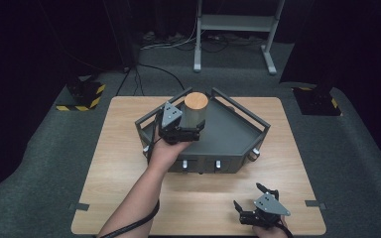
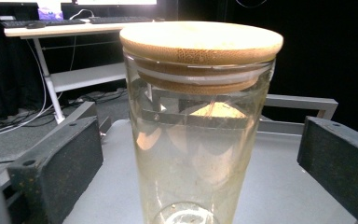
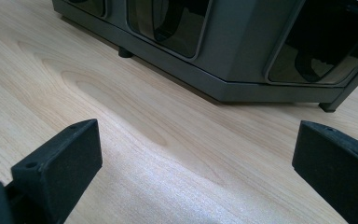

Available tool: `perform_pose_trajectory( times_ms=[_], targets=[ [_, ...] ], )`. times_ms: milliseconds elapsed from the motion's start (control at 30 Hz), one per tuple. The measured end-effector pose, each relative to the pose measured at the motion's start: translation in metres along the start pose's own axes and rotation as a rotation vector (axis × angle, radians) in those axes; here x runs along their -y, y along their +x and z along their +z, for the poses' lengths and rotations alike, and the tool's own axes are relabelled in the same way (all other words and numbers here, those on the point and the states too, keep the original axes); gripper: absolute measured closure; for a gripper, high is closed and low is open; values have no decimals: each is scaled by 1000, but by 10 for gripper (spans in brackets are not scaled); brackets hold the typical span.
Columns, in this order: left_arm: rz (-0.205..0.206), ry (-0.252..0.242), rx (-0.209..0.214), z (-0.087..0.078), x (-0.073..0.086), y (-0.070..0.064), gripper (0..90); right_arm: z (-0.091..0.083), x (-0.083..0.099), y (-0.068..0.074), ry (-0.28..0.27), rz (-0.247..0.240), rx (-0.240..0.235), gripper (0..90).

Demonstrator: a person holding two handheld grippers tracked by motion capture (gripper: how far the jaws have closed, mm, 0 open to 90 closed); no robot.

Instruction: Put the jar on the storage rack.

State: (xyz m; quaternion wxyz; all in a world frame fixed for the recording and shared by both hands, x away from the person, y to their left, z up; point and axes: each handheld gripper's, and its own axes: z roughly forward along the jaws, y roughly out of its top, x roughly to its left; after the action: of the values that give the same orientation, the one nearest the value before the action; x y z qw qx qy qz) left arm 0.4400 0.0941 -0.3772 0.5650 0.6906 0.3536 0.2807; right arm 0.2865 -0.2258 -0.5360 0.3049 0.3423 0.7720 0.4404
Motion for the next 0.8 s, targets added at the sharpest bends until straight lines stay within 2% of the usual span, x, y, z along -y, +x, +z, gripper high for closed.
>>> perform_pose_trajectory(
  times_ms=[500,800],
  targets=[
    [-1,7,-10,-23,17,2,5,0,0,1,2,-5,2,8],
    [-7,1,-24,-44,31,5,5,0,0,1,3,-8,4,9]
  ],
)
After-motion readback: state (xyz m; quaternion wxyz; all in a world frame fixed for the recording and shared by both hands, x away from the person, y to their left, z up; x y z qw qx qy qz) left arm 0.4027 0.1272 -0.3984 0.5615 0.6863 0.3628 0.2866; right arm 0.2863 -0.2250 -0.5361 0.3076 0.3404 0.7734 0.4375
